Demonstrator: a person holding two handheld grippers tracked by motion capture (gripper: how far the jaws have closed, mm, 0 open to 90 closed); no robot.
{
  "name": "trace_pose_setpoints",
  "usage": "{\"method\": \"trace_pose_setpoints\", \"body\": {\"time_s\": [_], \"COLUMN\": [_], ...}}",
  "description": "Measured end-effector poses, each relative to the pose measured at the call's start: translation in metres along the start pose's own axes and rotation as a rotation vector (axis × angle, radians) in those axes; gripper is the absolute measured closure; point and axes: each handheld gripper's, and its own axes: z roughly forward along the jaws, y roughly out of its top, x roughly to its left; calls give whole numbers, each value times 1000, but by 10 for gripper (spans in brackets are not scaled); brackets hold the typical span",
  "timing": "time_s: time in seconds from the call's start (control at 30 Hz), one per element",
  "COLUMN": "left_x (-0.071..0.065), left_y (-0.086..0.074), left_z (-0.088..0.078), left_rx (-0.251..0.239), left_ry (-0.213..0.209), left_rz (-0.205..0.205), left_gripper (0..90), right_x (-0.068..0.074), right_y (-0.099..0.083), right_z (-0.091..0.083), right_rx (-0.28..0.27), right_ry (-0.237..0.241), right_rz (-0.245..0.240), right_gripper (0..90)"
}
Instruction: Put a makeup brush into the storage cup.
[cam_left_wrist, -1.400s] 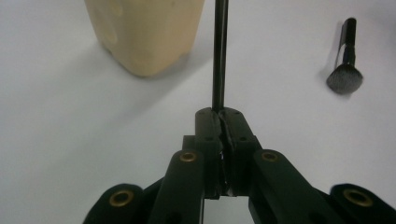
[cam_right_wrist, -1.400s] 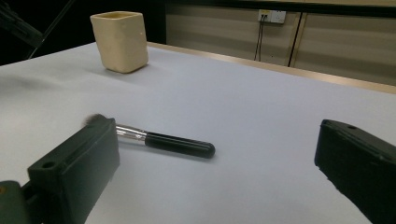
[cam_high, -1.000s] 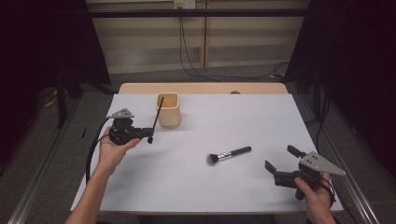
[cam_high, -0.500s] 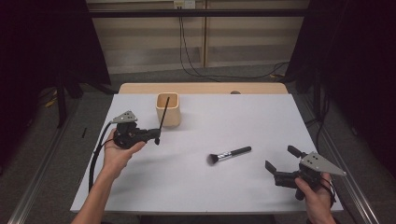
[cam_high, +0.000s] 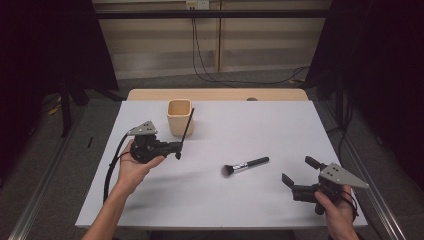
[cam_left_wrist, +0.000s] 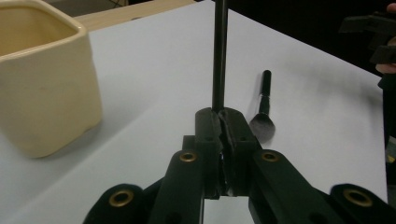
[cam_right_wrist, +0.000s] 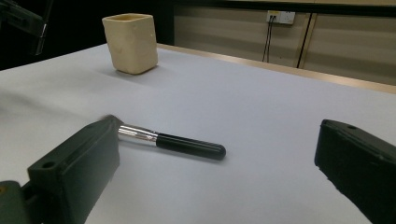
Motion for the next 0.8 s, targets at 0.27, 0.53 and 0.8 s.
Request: {"method": "trace_pose_setpoints", "body": {"time_s": [0.27,0.53,0.8], "left_x": [-13,-26,-41], "left_y": [5,8,13], "left_z": [9,19,29], "left_rx": [27,74,125], "left_ry": [-43,-91,-123], "left_rz": [12,39,61], "left_gripper": [861,861,861], "right_x": [3,13,20], "right_y": [1,4,8], "right_z": [1,4,8], "right_rx": [-5,2,18], "right_ry": [35,98,160], "right_rz": [0,-15,40], "right_gripper": [0,0,0]}}
